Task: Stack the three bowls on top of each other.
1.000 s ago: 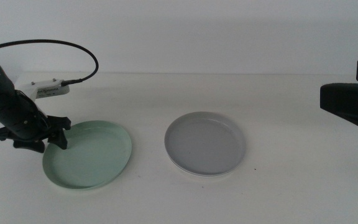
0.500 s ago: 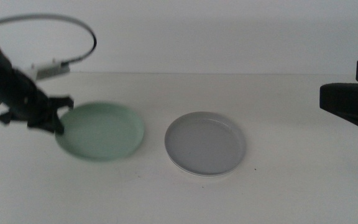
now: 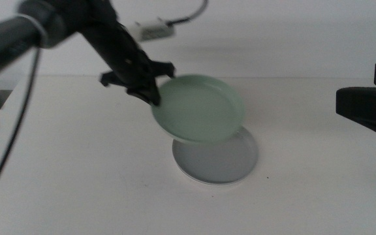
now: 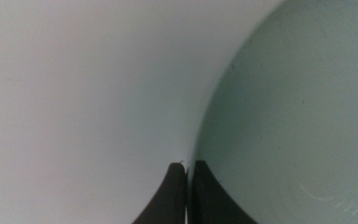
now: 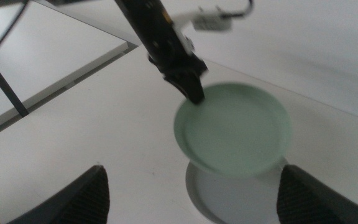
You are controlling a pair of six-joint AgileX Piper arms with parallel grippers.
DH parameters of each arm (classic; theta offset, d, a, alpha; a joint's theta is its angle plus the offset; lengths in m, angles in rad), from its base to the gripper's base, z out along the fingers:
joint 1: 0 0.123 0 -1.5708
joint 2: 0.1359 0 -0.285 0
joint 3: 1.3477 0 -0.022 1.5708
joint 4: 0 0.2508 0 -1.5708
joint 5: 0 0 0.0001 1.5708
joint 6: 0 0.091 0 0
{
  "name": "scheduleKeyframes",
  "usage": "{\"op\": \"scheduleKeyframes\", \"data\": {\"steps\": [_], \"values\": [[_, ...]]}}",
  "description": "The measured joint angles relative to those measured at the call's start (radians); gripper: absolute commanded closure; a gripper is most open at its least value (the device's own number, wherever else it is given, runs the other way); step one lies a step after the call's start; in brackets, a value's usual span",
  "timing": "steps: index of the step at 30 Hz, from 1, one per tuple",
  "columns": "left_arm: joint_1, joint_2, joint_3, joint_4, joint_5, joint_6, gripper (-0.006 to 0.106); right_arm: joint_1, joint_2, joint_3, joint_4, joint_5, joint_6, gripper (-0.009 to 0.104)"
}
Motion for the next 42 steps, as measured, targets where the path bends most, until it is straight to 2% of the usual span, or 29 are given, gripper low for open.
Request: {"op": "scheduleKeyframes", "data": {"steps": [6, 13, 16, 20, 27, 32, 37, 42], "values": [[-0.081, 0.081, -0.005, 0.008, -0.013, -0.009, 0.102, 0.000, 0.000, 0.000, 0.000, 0.000, 0.000, 0.002], [-0.106, 0.117, -0.005, 0.015, -0.018, -0.011, 0.102, 0.000, 0.000, 0.000, 0.000, 0.000, 0.000, 0.002], [-0.106, 0.117, -0.006, 0.018, -0.020, -0.011, 0.094, 0.000, 0.000, 0.000, 0.000, 0.000, 0.000, 0.002], [-0.106, 0.117, -0.009, 0.018, -0.020, -0.005, 0.073, 0.000, 0.000, 0.000, 0.000, 0.000, 0.000, 0.002], [-0.106, 0.117, -0.017, 0.016, -0.023, 0.009, 0.007, 0.000, 0.000, 0.000, 0.000, 0.000, 0.000, 0.002], [-0.078, 0.099, -0.075, 0.011, 0.036, 0.023, 0.007, 0.000, 0.000, 0.000, 0.000, 0.000, 0.000, 0.002], [0.013, -0.031, -0.097, -0.003, 0.038, 0.032, 0.007, 0.000, 0.000, 0.000, 0.000, 0.000, 0.000, 0.002], [0.108, -0.182, -0.101, 0.057, 0.040, 0.035, 0.007, 0.000, 0.000, 0.000, 0.000, 0.000, 0.000, 0.002]]}}
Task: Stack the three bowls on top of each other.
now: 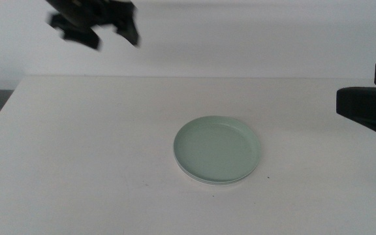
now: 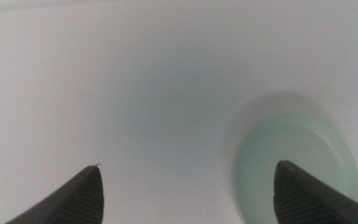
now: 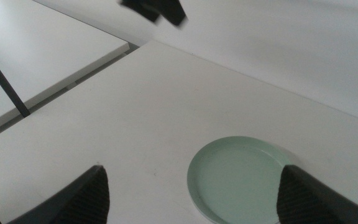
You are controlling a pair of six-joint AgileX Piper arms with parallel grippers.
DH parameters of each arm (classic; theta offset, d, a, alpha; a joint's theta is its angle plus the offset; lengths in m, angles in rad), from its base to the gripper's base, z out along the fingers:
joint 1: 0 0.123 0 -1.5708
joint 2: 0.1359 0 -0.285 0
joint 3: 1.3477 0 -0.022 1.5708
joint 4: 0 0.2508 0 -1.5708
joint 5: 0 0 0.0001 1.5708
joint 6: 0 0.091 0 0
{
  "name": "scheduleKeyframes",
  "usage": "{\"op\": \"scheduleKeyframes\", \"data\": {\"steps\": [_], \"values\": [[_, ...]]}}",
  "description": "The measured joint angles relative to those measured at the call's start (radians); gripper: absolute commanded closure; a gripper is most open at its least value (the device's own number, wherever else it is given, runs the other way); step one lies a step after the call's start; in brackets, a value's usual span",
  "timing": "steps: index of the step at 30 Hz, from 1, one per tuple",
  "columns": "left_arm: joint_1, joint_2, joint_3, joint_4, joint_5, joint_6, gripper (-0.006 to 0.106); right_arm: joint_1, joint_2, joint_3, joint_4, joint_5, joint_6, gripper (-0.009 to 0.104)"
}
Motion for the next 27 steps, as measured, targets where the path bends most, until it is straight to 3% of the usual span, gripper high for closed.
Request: {"op": "scheduleKeyframes", "data": {"steps": [6, 14, 18, 21, 24, 27], "values": [[0.125, -0.216, 0.144, 0.021, -0.008, 0.026, 0.007, 0.000, 0.000, 0.002, 0.004, -0.004, 0.000, 0.002], [0.340, -0.633, 0.676, -0.035, -0.222, 0.135, 0.007, 0.000, 0.000, 0.002, 0.020, -0.102, 0.000, 0.002], [0.374, -0.840, 0.923, -0.055, -0.364, 0.185, 0.007, 0.000, 0.000, 0.002, 0.016, -0.150, 0.057, 0.002], [0.374, -0.967, 1.077, -0.138, -0.456, 0.259, 0.007, 0.000, 0.002, 0.002, -0.052, -0.191, 0.148, 0.002], [0.357, -1.062, 1.186, -0.226, -0.506, 0.357, 0.007, -0.008, 0.026, 0.002, -0.211, -0.226, 0.301, 0.002], [0.301, -1.120, 1.225, -0.214, -0.540, 0.386, 0.007, -0.048, 0.063, 0.002, -0.379, -0.230, 0.443, 0.002]]}}
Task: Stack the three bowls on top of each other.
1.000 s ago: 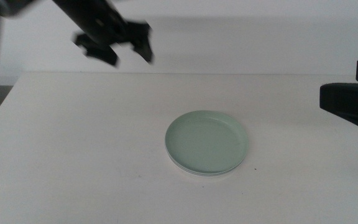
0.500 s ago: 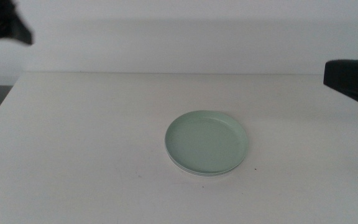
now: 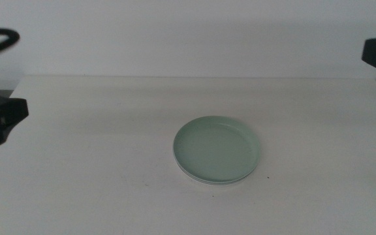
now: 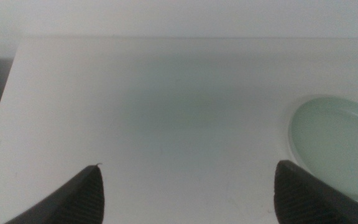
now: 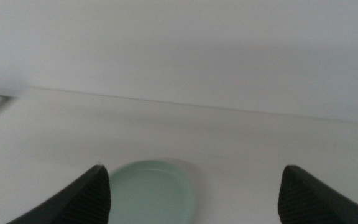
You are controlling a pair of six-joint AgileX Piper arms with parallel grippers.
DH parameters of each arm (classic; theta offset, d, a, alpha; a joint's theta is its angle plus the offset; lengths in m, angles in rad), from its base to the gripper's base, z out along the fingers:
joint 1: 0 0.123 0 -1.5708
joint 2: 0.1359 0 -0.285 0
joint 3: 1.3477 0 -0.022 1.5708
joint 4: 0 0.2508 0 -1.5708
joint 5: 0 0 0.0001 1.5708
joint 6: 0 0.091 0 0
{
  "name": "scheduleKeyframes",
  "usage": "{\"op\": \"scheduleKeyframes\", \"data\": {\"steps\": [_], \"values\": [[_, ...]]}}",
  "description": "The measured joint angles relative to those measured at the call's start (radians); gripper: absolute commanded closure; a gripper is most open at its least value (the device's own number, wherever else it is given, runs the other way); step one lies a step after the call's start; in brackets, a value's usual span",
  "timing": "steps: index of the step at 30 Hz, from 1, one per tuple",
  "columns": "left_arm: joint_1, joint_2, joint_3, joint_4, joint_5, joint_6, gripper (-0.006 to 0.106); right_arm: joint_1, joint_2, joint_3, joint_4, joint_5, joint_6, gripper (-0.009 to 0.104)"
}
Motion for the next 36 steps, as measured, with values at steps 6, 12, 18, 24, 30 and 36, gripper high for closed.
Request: {"op": "scheduleKeyframes", "data": {"steps": [6, 12, 18, 24, 30, 36], "values": [[-0.222, -0.099, 0.010, 0.135, -0.071, -0.022, 0.007, -0.154, -0.021, 0.003, -0.092, 0.024, 0.057, 0.002], [-0.329, -0.223, 0.070, 0.297, -0.179, -0.192, 0.007, -0.174, -0.222, 0.132, -0.082, 0.016, -0.001, 0.002], [-0.334, -0.280, 0.119, 0.337, -0.327, -0.213, 0.007, -0.174, -0.361, 0.227, -0.080, 0.016, -0.013, 0.002], [-0.334, -0.282, 0.119, 0.358, -0.382, -0.215, 0.007, -0.174, -0.370, 0.229, -0.076, 0.009, 0.006, 0.002], [-0.334, -0.282, 0.119, 0.358, -0.388, -0.215, 0.007, -0.174, -0.370, 0.229, -0.072, 0.007, 0.028, 0.002], [-0.330, -0.302, 0.154, 0.358, -0.410, -0.215, 0.007, -0.174, -0.370, 0.231, -0.054, 0.003, 0.028, 0.002]]}}
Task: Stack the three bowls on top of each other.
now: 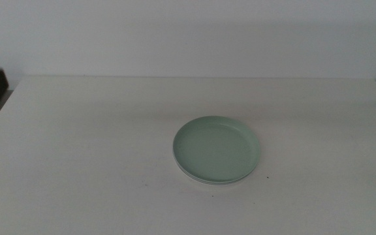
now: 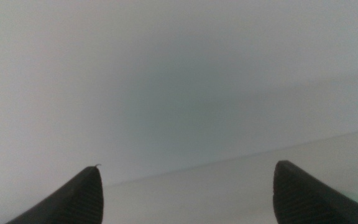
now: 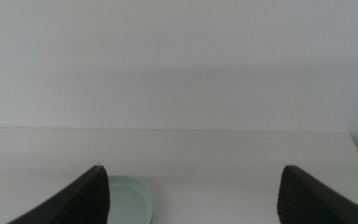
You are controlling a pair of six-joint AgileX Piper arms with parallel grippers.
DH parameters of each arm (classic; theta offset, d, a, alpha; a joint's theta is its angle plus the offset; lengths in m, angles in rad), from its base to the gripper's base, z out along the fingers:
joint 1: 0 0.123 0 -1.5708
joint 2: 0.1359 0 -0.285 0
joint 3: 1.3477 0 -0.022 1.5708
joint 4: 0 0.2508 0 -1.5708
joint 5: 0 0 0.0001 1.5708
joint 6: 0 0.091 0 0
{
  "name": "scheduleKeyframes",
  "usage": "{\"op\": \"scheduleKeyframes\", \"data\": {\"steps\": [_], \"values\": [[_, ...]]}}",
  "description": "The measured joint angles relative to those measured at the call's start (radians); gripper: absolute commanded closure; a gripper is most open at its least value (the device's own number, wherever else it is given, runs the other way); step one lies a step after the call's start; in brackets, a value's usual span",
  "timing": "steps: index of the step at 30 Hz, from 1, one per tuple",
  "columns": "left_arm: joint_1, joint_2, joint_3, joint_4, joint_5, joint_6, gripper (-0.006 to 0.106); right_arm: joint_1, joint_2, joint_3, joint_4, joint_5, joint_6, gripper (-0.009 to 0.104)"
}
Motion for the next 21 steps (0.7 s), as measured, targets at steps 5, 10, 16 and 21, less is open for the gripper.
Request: {"op": "scheduleKeyframes", "data": {"steps": [5, 10, 16, 21], "values": [[0.059, -0.151, 0.156, 0.000, -0.004, 0.000, 0.007, 0.000, -0.038, 0.102, -0.009, -0.122, 0.002, 0.002], [0.145, -0.354, 0.360, 0.000, -0.013, 0.000, 0.007, -0.019, -0.166, 0.341, -0.082, -0.318, 0.002, 0.002], [0.184, -0.485, 0.556, -0.006, -0.027, 0.000, 0.007, -0.054, -0.366, 0.582, -0.088, -0.341, 0.000, 0.002], [0.184, -0.491, 0.598, -0.012, -0.035, -0.004, 0.007, -0.056, -0.470, 0.708, -0.089, -0.343, 0.000, 0.002]]}}
